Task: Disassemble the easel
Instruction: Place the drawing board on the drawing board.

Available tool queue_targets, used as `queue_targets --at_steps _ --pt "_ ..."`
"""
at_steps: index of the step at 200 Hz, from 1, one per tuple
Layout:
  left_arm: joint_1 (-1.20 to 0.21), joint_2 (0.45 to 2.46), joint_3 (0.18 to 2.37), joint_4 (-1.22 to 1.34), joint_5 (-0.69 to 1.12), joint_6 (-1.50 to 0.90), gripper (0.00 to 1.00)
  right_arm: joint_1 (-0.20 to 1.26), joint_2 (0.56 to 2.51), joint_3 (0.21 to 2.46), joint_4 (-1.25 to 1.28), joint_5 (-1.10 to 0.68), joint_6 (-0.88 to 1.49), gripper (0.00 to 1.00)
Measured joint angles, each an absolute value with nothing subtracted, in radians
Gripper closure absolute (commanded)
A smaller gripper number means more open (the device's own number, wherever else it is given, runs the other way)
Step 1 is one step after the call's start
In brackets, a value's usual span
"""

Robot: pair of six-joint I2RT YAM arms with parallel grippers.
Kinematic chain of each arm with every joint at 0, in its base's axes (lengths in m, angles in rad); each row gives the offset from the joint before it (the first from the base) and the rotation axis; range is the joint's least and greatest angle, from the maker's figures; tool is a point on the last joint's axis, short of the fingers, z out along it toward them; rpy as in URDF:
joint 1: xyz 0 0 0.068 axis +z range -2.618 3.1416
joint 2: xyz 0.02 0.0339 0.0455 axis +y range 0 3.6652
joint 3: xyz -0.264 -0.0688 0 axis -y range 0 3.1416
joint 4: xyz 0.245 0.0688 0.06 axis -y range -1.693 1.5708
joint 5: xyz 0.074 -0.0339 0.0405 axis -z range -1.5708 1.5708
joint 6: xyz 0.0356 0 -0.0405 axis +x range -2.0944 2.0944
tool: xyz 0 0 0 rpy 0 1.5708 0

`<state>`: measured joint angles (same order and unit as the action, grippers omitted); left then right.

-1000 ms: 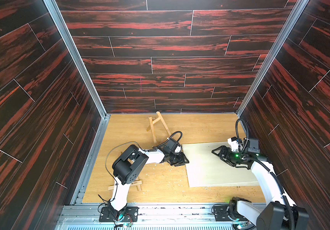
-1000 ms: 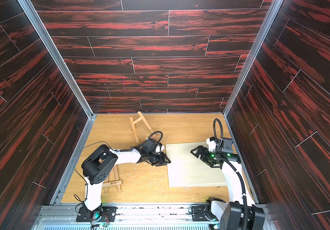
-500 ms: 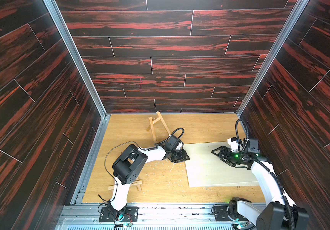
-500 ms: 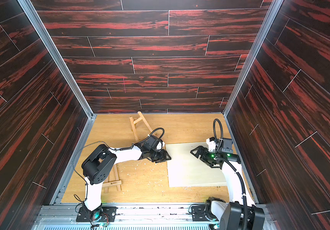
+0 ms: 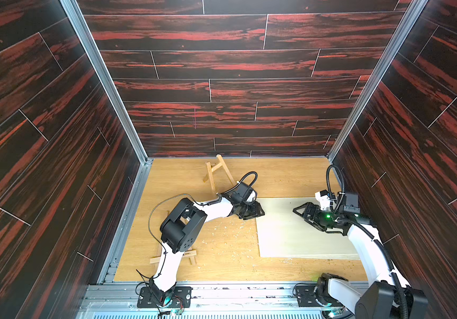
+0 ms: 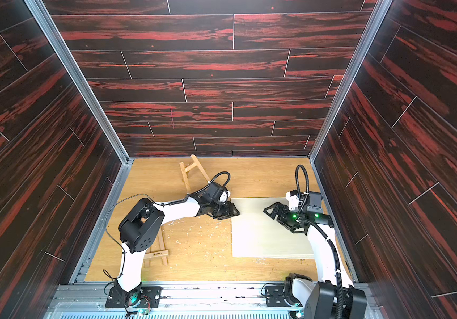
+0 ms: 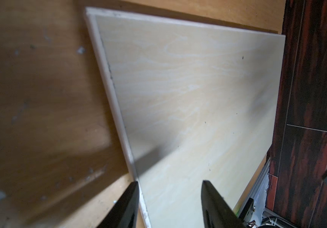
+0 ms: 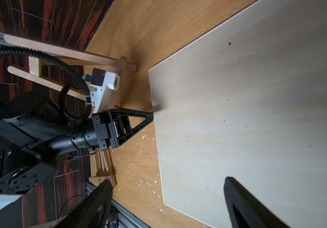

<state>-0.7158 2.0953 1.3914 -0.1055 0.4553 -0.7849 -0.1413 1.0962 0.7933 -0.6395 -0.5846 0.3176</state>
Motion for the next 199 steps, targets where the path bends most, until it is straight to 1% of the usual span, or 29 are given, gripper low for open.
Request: queue_targets --at_steps 57,95,118,128,134,142,172,199 --pt "-0.714 2.109 1.411 -0.105 0.450 -0.783 0.46 -0.141 1.093 0.793 -0.640 -0.585 0.317 0.09" --pt "-0.715 2.094 1.377 -0.089 0.447 -0.784 0.45 -0.141 1.093 0.793 -0.636 -0.591 0.318 0.09" --pt "-0.717 2.058 1.335 -0.111 0.432 -0.778 0.42 -0.136 1.093 0.793 -0.622 -0.596 0.319 0.09" --pt "-0.717 2.028 1.318 -0.126 0.419 -0.767 0.37 -0.124 1.094 0.793 -0.613 -0.597 0.321 0.09" --pt "-0.718 2.004 1.305 -0.134 0.411 -0.759 0.33 -0.113 1.095 0.793 -0.606 -0.597 0.323 0.08" --pt "-0.719 1.968 1.289 -0.143 0.401 -0.753 0.32 -0.093 1.097 0.794 -0.594 -0.592 0.326 0.08" --pt "-0.718 1.797 1.213 -0.173 0.350 -0.723 0.29 0.025 1.137 0.794 -0.519 -0.557 0.345 0.07" --pt "-0.708 1.625 1.116 -0.204 0.292 -0.702 0.27 0.164 1.230 0.819 -0.437 -0.484 0.359 0.07"
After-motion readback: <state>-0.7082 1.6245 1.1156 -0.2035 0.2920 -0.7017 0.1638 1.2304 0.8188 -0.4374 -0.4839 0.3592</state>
